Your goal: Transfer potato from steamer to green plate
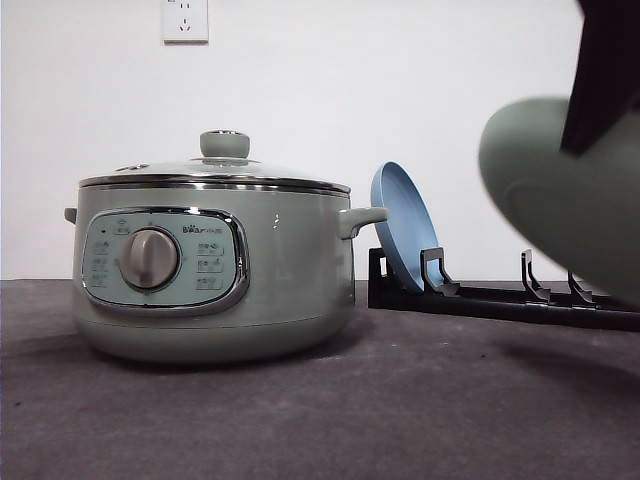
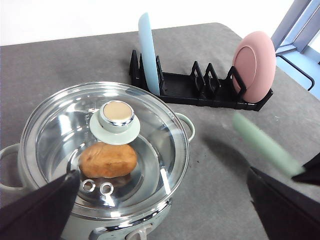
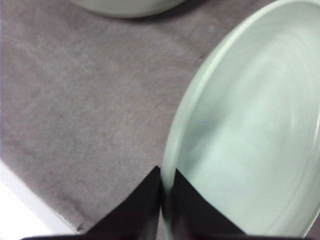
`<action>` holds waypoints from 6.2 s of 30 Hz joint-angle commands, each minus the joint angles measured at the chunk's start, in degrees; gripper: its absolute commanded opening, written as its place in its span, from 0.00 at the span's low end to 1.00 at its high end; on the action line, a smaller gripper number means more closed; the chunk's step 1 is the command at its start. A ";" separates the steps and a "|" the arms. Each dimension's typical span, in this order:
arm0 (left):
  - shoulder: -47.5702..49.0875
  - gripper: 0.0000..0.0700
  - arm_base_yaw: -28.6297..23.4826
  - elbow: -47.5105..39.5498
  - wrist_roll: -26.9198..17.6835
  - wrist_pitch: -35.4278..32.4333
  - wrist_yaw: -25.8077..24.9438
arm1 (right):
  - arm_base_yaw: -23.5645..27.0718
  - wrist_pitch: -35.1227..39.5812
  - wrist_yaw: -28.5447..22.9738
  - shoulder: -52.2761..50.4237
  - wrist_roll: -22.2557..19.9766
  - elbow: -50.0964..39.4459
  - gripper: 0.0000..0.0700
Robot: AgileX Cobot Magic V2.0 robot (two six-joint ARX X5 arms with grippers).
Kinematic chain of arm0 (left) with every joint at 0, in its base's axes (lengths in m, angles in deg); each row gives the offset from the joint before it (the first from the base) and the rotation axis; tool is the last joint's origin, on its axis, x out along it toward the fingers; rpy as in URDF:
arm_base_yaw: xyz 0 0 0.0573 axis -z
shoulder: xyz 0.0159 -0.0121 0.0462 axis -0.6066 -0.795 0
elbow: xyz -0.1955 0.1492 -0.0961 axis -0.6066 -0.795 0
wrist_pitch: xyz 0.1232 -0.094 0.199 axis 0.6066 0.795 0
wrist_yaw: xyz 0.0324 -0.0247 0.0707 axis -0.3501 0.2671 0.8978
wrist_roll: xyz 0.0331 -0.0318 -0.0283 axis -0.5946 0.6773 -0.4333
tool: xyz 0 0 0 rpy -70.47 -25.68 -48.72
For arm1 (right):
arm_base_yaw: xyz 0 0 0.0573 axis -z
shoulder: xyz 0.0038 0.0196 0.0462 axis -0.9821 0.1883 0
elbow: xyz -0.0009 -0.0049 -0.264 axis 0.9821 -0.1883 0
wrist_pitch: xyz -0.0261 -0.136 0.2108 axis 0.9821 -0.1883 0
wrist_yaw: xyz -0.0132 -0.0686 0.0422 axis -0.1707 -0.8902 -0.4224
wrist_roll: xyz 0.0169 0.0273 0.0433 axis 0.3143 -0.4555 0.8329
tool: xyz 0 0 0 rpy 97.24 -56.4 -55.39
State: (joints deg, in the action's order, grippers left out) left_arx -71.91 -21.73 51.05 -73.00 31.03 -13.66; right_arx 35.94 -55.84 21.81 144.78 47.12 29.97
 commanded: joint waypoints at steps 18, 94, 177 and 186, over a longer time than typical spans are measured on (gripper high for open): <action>-0.37 0.97 0.22 1.16 -0.33 0.52 -0.20 | -13.55 5.53 -9.01 14.90 7.50 -2.56 0.00; -23.88 0.96 1.88 20.33 -1.15 16.96 5.02 | 27.36 -7.81 18.15 -25.69 1.17 5.96 0.90; -56.72 0.02 11.39 47.26 -6.51 21.48 20.08 | 27.32 -5.13 17.98 -25.67 2.04 5.96 0.90; -56.70 0.02 11.39 57.15 -6.51 26.19 20.09 | 27.32 -5.13 17.98 -25.67 2.10 5.96 0.90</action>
State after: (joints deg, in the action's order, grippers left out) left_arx -128.59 -10.58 105.33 -79.40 57.87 6.73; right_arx 63.44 -61.66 39.72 118.95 48.75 35.36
